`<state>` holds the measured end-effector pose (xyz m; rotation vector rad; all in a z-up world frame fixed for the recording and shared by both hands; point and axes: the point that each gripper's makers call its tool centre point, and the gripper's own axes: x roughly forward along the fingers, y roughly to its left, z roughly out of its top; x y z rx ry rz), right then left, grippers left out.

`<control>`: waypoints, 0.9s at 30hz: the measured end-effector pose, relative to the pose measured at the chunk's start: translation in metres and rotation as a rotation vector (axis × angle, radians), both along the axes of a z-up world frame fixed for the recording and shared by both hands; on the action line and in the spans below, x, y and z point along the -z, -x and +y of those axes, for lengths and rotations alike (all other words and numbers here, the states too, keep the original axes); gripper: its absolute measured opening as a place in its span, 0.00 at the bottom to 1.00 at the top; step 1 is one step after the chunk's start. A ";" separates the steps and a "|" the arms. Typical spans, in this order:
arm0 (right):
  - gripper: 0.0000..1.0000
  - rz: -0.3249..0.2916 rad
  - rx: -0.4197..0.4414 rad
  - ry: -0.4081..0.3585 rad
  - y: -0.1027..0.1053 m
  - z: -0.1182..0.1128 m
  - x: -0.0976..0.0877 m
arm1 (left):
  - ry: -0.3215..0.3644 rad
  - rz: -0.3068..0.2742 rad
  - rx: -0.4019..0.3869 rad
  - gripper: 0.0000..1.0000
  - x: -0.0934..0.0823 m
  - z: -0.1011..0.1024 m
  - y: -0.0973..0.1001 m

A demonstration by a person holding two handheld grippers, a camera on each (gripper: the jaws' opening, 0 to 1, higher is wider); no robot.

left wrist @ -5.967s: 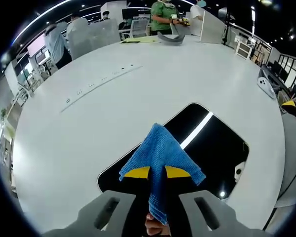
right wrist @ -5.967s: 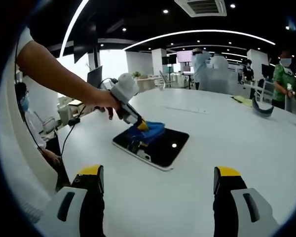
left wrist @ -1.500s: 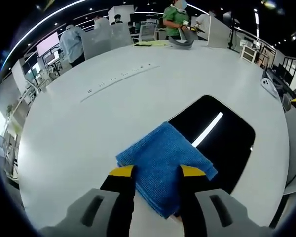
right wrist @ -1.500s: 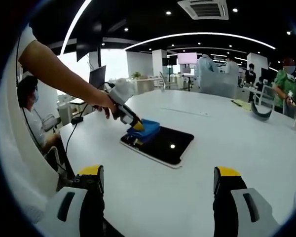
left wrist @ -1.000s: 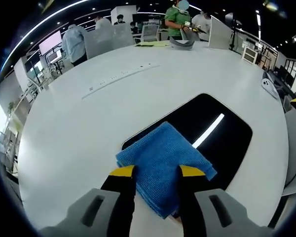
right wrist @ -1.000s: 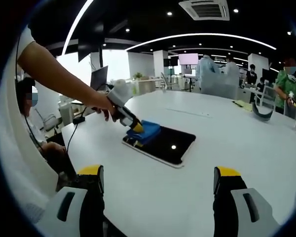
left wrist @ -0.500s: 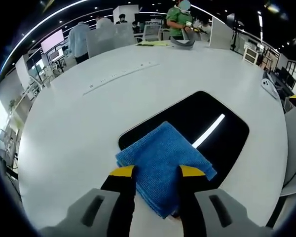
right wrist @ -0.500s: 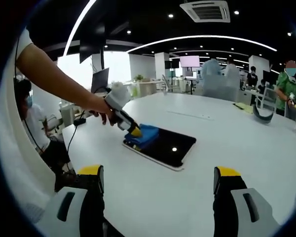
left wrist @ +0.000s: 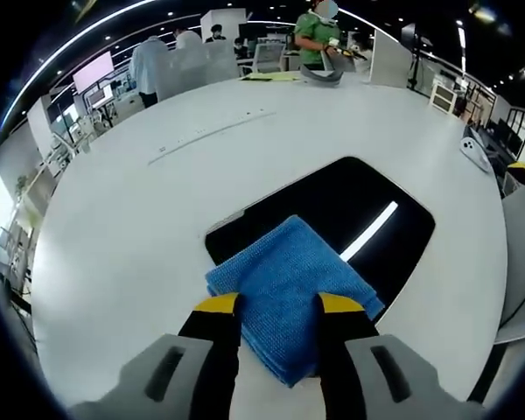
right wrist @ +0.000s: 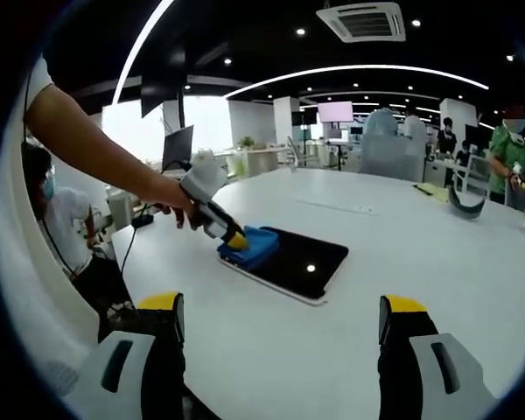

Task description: Wipe the mirror surface with the cleaning cloth until all visible marks leave the cleaned area.

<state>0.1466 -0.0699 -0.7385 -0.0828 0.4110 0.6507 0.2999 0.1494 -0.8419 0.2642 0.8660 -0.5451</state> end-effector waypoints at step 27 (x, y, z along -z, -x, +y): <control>0.92 -0.008 -0.006 -0.004 0.002 0.000 -0.003 | 0.000 0.003 -0.010 0.32 0.001 0.001 0.008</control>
